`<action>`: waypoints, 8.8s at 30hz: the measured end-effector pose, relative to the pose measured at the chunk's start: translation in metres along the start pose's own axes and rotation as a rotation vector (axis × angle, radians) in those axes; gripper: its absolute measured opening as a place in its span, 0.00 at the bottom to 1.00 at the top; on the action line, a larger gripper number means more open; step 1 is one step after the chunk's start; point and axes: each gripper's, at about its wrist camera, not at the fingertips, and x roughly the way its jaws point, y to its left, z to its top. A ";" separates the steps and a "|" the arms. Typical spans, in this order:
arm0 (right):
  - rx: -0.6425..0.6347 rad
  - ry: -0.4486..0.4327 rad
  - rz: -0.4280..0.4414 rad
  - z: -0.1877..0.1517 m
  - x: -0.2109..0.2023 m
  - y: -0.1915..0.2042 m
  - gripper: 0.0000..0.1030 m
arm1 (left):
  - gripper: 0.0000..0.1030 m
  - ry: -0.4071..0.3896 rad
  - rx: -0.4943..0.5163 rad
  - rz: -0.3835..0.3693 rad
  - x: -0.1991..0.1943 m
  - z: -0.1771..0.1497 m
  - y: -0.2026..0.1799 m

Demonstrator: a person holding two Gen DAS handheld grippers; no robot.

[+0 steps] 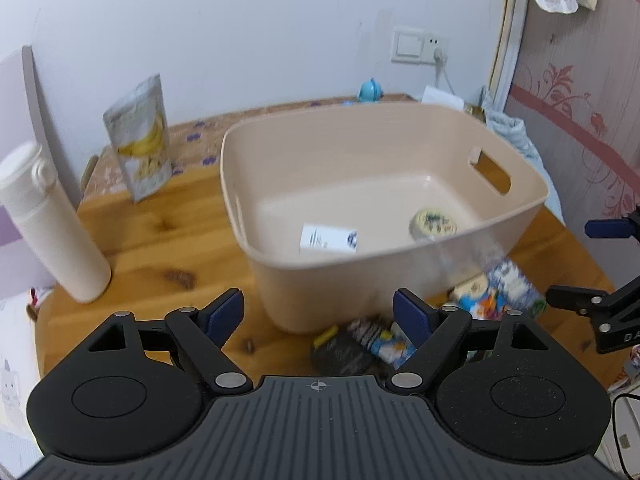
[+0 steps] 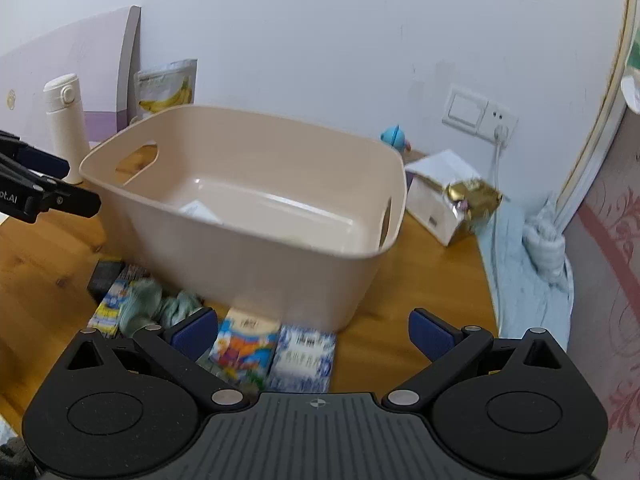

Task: Organize objects
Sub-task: 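Grasp the black box with the left tool while the right tool grasps the green herb bag, then lower the black box into the bin with the left tool while the right tool drops the herb bag in, then move both tools back toward the remaining items beside the bin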

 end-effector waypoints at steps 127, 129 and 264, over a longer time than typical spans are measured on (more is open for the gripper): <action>0.242 -0.306 0.068 0.030 -0.012 -0.041 0.33 | 0.44 -0.208 -0.014 0.001 0.002 0.042 -0.002; 0.238 -0.304 0.064 0.035 -0.007 -0.042 0.33 | 0.44 -0.193 -0.022 0.002 0.010 0.048 -0.003; 0.027 0.116 -0.024 -0.060 0.045 -0.016 1.00 | 0.81 0.217 -0.085 0.032 0.037 -0.078 -0.039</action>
